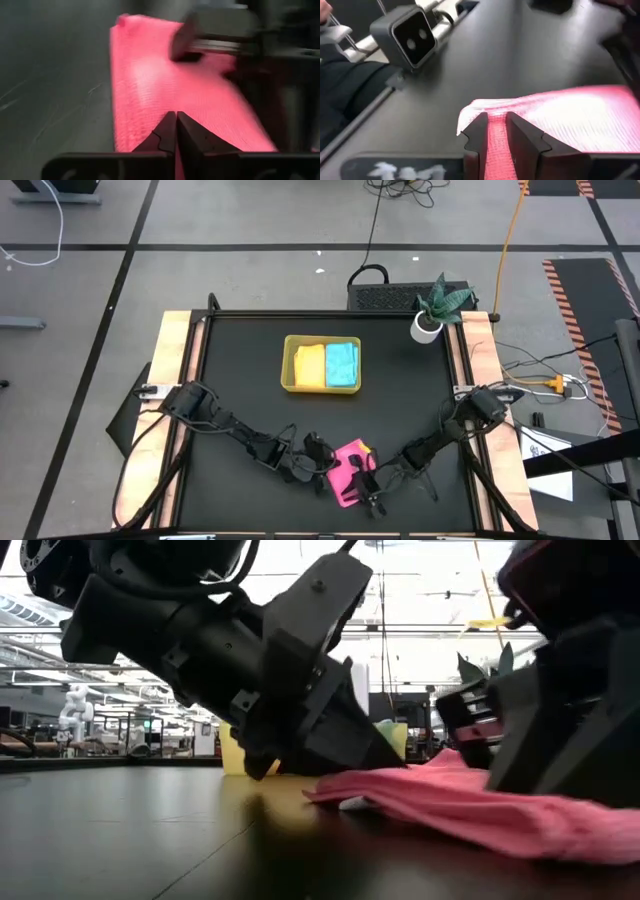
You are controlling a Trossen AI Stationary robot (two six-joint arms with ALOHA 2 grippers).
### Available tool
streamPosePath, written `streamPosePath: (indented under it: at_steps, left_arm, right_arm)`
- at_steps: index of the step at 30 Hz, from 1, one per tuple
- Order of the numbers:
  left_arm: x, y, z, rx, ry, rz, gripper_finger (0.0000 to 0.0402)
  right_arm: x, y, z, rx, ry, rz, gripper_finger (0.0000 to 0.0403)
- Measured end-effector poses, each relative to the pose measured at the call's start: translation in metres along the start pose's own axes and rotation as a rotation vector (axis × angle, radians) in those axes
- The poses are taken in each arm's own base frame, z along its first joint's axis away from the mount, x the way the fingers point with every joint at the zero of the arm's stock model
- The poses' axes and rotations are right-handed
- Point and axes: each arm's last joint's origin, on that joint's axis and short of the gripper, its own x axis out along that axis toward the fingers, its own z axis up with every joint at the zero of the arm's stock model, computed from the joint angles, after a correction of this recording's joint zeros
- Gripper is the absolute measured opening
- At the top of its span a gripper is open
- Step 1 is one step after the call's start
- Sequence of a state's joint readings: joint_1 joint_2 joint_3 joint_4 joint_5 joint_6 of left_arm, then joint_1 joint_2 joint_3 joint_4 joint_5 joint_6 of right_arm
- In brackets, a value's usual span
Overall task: Fold microfiber towels
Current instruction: Fold the pink microfiber cloth
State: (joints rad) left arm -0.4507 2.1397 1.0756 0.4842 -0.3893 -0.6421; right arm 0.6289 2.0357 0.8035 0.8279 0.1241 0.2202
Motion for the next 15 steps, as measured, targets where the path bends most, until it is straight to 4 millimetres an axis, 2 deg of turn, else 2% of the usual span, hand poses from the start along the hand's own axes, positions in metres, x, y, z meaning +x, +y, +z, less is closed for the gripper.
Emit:
streamPosePath:
  at_steps: [5,12,15]
  left_arm:
    - [0.0,0.002,-0.002,-0.006,0.016,0.022,0.0004]
    - [-0.002,-0.002,0.002,0.01,-0.01,0.003,0.0015]
    - [-0.008,-0.008,0.007,0.019,-0.023,-0.014,0.0008]
  right_arm:
    - [0.013,0.004,0.008,-0.067,0.031,0.025,0.0061]
    - [-0.01,0.008,0.038,-0.086,0.021,-0.009,0.0061]
    - [-0.023,0.006,0.046,-0.077,0.072,-0.098,0.0061]
